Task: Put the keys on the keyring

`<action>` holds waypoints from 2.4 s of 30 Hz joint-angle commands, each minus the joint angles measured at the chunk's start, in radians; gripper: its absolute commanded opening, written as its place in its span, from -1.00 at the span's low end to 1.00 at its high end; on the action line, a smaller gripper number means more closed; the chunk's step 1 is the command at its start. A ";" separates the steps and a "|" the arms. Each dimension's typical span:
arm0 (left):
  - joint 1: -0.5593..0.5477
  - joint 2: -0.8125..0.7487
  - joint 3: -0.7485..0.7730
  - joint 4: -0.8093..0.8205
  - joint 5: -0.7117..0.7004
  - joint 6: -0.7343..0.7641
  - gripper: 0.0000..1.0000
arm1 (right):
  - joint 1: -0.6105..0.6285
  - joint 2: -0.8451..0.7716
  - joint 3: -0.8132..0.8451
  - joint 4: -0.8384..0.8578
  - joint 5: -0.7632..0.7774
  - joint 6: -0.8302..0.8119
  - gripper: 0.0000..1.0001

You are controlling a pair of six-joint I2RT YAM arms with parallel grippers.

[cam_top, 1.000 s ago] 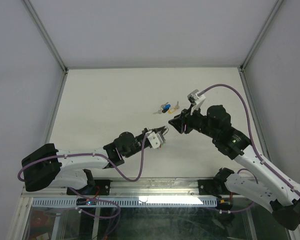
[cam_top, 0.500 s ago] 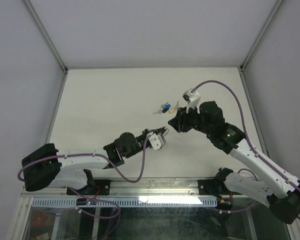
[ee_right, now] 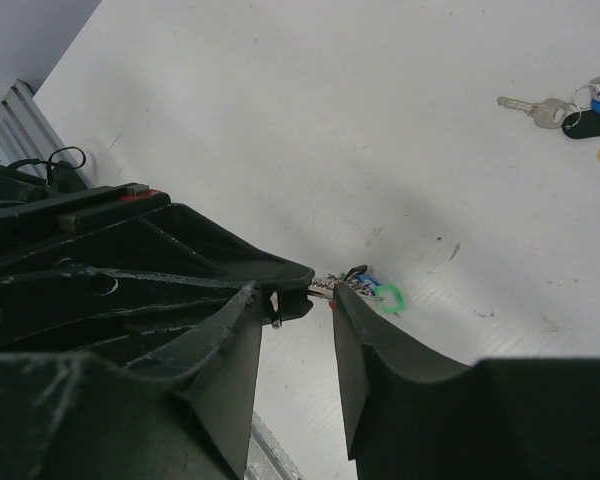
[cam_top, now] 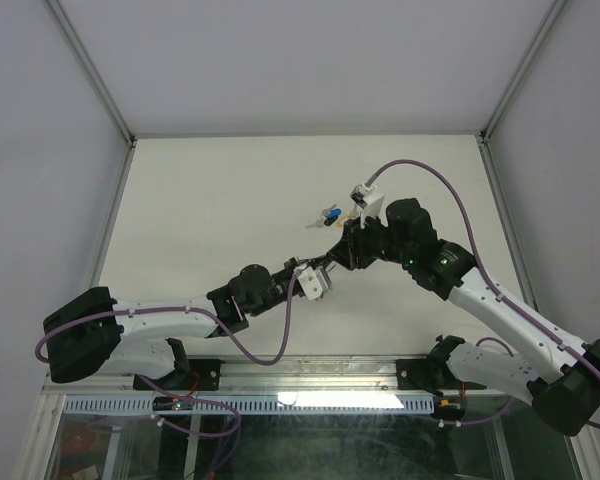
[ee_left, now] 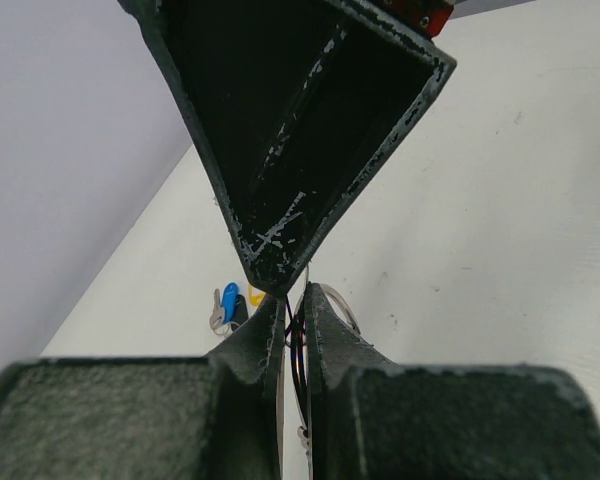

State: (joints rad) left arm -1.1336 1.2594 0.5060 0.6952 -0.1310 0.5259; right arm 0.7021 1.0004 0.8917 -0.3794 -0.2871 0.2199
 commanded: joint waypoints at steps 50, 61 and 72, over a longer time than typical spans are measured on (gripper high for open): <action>-0.009 -0.016 0.045 0.072 -0.022 0.004 -0.67 | 0.000 -0.056 0.052 0.042 -0.029 0.017 -1.00; -0.009 -0.017 0.043 0.072 -0.022 0.001 -0.83 | -0.001 -0.056 0.053 0.042 -0.033 0.018 -1.00; -0.009 -0.015 0.044 0.072 -0.027 0.001 -1.00 | 0.000 -0.067 0.055 0.041 -0.024 0.016 -1.00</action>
State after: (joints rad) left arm -1.1336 1.2594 0.5137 0.7113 -0.1333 0.5285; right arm 0.7036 0.9733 0.8936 -0.3859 -0.3119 0.2344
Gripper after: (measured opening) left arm 0.058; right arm 0.009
